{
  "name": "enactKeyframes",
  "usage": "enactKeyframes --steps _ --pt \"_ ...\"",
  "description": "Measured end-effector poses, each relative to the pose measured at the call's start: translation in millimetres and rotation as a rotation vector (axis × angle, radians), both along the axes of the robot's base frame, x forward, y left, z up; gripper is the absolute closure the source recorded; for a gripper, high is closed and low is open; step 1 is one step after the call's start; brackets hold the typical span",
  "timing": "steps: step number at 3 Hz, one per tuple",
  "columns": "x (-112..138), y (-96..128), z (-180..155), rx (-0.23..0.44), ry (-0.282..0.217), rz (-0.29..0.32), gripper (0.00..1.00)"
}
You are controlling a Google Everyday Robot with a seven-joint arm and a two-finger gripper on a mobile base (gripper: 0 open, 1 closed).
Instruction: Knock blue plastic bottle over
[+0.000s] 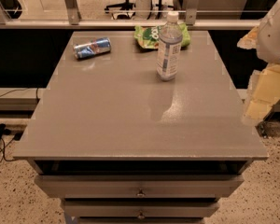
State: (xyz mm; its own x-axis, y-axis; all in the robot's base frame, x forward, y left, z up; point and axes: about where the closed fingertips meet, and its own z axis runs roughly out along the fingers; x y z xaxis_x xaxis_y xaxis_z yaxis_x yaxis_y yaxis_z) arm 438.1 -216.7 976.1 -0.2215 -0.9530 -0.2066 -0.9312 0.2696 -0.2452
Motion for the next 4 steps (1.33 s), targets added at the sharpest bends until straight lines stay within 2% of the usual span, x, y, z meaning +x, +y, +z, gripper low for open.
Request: enactKeyframes --steps 1,2,3,4 --pt "0 0 0 0.000 0.000 0.000 0.00" --pt "4 5 -10 0.045 0.005 0.003 0.00" --pt "20 21 -30 0.141 0.002 0.007 0.00" --pt "53 40 -41 0.232 -0.049 0.016 0.00"
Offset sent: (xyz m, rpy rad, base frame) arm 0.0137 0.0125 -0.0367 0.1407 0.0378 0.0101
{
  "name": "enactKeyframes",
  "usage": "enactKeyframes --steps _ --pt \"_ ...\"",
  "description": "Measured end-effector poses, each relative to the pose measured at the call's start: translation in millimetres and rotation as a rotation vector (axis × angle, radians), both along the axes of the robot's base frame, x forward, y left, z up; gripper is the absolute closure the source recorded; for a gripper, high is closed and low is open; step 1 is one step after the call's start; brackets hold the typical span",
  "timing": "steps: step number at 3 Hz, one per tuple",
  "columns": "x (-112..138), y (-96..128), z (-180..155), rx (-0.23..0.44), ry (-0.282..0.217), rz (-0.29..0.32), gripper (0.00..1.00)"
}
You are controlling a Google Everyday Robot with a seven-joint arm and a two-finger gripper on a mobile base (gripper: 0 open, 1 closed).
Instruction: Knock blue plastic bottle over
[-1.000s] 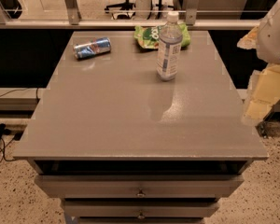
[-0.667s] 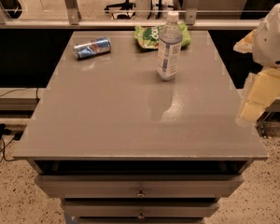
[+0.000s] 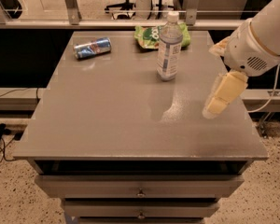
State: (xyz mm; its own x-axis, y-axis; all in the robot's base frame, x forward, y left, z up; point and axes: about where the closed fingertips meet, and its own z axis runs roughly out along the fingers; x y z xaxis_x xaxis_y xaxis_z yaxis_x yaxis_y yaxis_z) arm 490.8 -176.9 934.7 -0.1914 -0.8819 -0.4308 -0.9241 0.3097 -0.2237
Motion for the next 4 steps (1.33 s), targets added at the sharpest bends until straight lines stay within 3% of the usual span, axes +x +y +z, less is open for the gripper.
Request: enactKeyframes --steps 2,4 --pt "70 20 11 0.188 -0.084 -0.024 0.00" --pt "117 53 28 0.383 -0.104 -0.020 0.00"
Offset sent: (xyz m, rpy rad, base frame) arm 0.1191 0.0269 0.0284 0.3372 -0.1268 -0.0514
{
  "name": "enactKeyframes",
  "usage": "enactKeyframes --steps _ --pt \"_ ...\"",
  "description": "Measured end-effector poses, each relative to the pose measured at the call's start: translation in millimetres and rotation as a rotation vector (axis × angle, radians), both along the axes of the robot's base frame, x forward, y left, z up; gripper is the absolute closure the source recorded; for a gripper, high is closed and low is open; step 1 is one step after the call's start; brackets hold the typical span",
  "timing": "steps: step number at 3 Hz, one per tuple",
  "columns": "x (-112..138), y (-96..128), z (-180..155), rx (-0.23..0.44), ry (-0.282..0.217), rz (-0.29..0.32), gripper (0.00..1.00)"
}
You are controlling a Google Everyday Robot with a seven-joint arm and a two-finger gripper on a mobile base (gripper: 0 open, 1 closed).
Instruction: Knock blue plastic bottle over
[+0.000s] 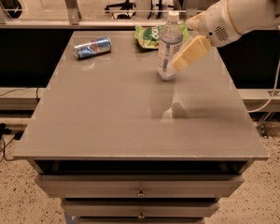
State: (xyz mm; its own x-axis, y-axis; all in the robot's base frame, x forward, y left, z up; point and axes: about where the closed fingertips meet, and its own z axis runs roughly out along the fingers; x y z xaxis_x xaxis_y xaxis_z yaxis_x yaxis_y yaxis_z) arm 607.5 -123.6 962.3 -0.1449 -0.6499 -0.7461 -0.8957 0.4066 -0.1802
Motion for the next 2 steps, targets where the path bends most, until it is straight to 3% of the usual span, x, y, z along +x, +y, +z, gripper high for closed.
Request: enactKeyframes --steps 2 --pt "33 38 -11 0.147 0.024 0.019 0.00"
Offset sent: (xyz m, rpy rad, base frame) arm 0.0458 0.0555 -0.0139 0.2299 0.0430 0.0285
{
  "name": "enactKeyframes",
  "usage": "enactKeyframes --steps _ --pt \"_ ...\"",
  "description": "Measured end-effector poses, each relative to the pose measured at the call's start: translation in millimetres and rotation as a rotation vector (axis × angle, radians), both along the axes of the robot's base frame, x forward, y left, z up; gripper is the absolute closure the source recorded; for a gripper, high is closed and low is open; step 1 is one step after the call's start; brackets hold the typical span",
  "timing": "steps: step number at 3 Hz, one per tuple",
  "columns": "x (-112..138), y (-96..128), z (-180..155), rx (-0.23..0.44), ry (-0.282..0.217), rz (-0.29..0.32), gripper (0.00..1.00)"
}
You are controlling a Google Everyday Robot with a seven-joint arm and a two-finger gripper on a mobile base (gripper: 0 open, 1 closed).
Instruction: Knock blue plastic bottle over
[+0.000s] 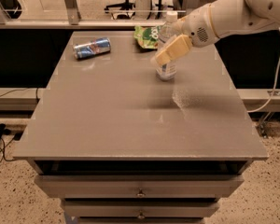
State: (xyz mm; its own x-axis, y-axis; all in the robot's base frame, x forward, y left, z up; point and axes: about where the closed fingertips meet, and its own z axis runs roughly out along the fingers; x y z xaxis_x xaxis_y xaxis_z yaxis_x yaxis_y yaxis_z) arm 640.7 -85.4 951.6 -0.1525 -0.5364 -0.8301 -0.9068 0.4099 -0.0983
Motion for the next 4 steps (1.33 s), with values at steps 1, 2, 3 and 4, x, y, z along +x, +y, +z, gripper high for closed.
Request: enactKeyframes --steps 1,2,3,4 --pt "-6 20 2 0.049 0.014 0.029 0.00" --pt "-23 45 6 0.085 0.029 0.069 0.00" --pt "-43 72 18 0.121 0.028 0.117 0.00" --pt "-59 95 23 0.141 0.020 0.162 0.00"
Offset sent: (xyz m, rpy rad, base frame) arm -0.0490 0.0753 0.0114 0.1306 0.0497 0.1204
